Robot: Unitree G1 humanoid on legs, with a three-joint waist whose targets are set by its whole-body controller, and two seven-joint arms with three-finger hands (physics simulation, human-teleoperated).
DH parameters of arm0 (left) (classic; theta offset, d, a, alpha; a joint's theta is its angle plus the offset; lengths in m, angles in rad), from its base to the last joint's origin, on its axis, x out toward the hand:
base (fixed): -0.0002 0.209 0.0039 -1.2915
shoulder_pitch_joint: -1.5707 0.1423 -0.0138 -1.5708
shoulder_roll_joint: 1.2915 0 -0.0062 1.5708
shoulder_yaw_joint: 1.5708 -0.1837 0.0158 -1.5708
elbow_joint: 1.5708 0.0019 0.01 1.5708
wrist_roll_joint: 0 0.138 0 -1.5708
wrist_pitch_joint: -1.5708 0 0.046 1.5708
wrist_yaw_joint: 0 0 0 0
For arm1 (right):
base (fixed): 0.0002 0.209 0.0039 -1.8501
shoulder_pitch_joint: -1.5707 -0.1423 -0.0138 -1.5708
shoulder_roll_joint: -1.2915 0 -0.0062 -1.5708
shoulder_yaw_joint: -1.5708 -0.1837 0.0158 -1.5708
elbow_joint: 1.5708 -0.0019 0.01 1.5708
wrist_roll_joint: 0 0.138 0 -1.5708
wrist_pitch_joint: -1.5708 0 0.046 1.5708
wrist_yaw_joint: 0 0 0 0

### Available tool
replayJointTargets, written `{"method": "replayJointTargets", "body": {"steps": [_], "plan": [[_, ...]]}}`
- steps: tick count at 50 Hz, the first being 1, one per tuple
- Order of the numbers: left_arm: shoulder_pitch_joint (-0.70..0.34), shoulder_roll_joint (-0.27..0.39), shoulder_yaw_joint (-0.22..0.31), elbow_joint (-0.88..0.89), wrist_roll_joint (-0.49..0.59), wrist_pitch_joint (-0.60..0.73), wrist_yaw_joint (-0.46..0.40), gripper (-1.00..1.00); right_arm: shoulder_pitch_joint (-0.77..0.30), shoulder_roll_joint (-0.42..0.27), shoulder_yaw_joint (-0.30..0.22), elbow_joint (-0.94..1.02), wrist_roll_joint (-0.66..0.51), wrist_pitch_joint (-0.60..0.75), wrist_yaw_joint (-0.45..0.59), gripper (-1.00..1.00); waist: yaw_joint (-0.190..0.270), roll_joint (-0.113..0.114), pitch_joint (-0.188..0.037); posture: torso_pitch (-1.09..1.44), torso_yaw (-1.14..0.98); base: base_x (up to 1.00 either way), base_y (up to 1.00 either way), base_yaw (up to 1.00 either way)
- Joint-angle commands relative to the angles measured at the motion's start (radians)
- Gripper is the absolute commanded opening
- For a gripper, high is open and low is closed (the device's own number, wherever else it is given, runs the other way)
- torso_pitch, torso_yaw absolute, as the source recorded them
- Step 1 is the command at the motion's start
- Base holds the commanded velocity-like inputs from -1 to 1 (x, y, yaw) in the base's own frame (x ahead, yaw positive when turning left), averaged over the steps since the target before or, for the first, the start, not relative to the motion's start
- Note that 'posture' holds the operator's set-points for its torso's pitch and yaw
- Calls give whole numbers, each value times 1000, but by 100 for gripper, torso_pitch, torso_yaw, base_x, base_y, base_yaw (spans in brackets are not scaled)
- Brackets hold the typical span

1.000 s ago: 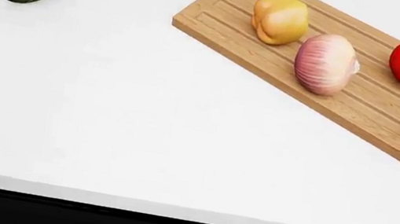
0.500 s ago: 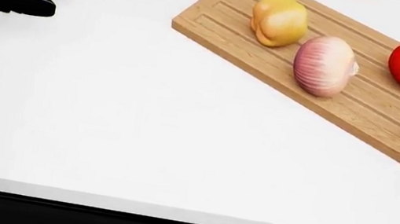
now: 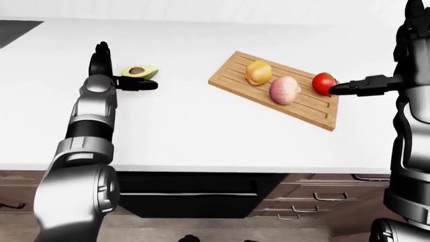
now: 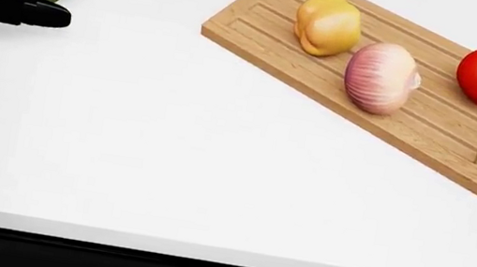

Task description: Place the avocado, onion, tomato and bell pepper on the cutting board.

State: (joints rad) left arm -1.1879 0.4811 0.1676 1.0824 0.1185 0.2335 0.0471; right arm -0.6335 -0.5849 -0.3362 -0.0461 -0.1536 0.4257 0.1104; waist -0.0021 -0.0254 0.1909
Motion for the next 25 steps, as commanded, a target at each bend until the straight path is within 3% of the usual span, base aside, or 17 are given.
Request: {"method": "replayJointTargets", "body": {"steps": [1,18,25], "plan": [[-43,13,4,-19,-2,-34,16,100,-26,-21,-19,-37,-3,-24,-8,100,0,-2,-35,28,0,0,0,0],[-43,-9,-7,13,-14,-69,5,100,-25,-19,-17,-28,-7,-33,-8,100,2,0,-38,28,0,0,0,0],[-43,-16,-11,13,-7,-77,-5,56,-23,-19,-17,-27,-6,-34,-7,100,4,0,-39,28,0,0,0,0]]}}
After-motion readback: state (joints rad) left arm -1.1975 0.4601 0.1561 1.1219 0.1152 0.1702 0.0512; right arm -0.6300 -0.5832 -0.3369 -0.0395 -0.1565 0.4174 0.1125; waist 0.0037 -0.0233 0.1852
